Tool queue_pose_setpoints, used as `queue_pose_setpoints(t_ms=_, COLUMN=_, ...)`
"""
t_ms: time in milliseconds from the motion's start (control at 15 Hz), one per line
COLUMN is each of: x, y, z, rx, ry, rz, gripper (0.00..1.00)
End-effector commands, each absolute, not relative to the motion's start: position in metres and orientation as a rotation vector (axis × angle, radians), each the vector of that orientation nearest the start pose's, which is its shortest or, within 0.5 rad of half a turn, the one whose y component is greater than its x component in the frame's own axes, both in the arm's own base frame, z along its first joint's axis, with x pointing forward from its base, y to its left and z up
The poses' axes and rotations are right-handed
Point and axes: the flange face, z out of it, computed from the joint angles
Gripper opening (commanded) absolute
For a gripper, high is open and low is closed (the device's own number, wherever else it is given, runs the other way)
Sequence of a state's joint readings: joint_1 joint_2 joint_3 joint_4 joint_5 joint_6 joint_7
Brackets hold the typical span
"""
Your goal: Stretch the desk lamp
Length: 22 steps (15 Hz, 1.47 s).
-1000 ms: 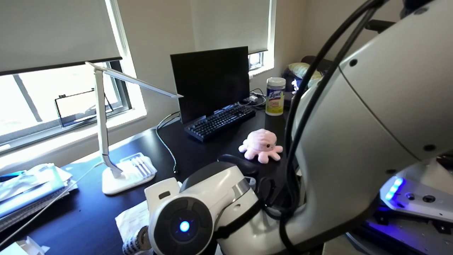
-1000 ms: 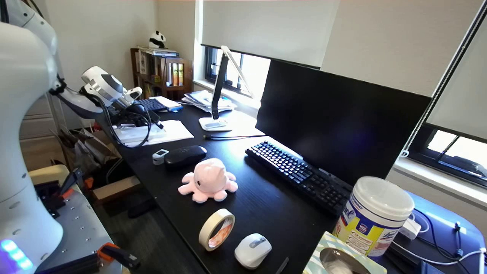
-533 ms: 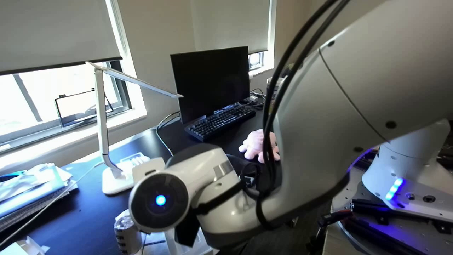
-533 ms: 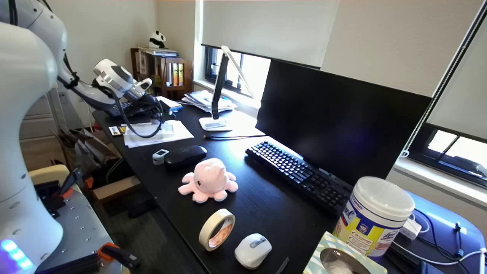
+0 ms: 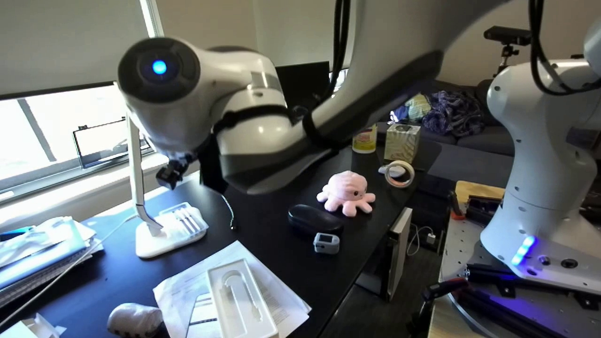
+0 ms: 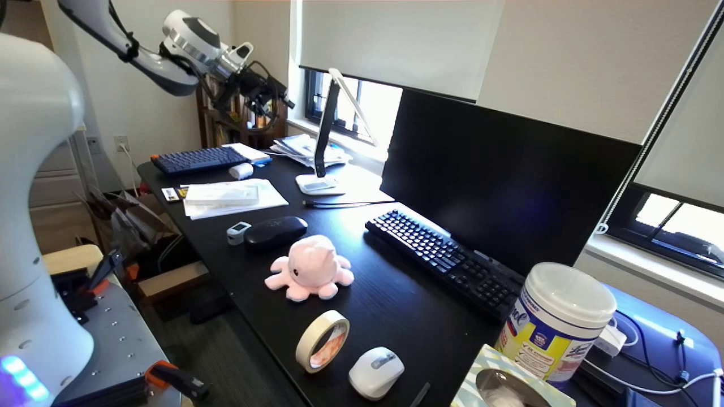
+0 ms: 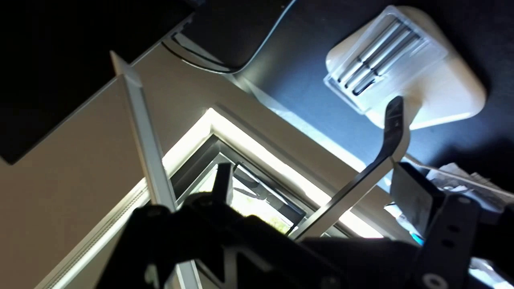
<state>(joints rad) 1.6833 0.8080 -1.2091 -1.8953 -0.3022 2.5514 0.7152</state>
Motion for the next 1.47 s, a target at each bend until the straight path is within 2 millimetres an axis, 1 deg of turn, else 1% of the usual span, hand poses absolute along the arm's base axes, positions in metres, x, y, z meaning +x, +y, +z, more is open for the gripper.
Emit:
queue_pose_setpoints(t_ms=0, x=0.505, y=0.36, z=0.408, rx=2.401, ry=0.341, rz=0.863, gripper=1.0)
queue_pose_setpoints(t_ms=67, x=0.5, y=0.35, z=0.423, rx=2.41, ry=0.364, rz=0.852, gripper=1.0)
queue_pose_setpoints(t_ms=133, x=0.494, y=0.344, z=0.437, rx=2.421, ry=0.387, rz=0.835, gripper=1.0)
queue_pose_setpoints(t_ms=267, x=0.479, y=0.329, z=0.457, rx=2.424, ry=0.407, rz=0.776, gripper=1.0)
queue_pose_setpoints(t_ms=400, x=0.466, y=0.315, z=0.47, rx=2.431, ry=0.408, rz=0.728, gripper=1.0)
queue_pose_setpoints(t_ms=600, x=0.443, y=0.29, z=0.481, rx=2.508, ry=0.339, rz=0.716, gripper=1.0)
queue_pose_setpoints(t_ms=733, x=0.424, y=0.265, z=0.481, rx=2.579, ry=0.244, rz=0.709, gripper=1.0)
queue_pose_setpoints(t_ms=867, x=0.405, y=0.236, z=0.479, rx=2.661, ry=0.182, rz=0.762, gripper=1.0)
queue_pose_setpoints(t_ms=933, x=0.412, y=0.225, z=0.466, rx=2.692, ry=0.154, rz=0.748, gripper=1.0)
queue_pose_setpoints(t_ms=1133, x=0.398, y=0.176, z=0.447, rx=2.791, ry=0.016, rz=0.744, gripper=1.0)
queue_pose_setpoints(t_ms=1333, x=0.379, y=0.125, z=0.423, rx=2.861, ry=-0.02, rz=0.689, gripper=1.0)
queue_pose_setpoints(t_ms=1400, x=0.375, y=0.111, z=0.417, rx=2.886, ry=-0.004, rz=0.672, gripper=1.0)
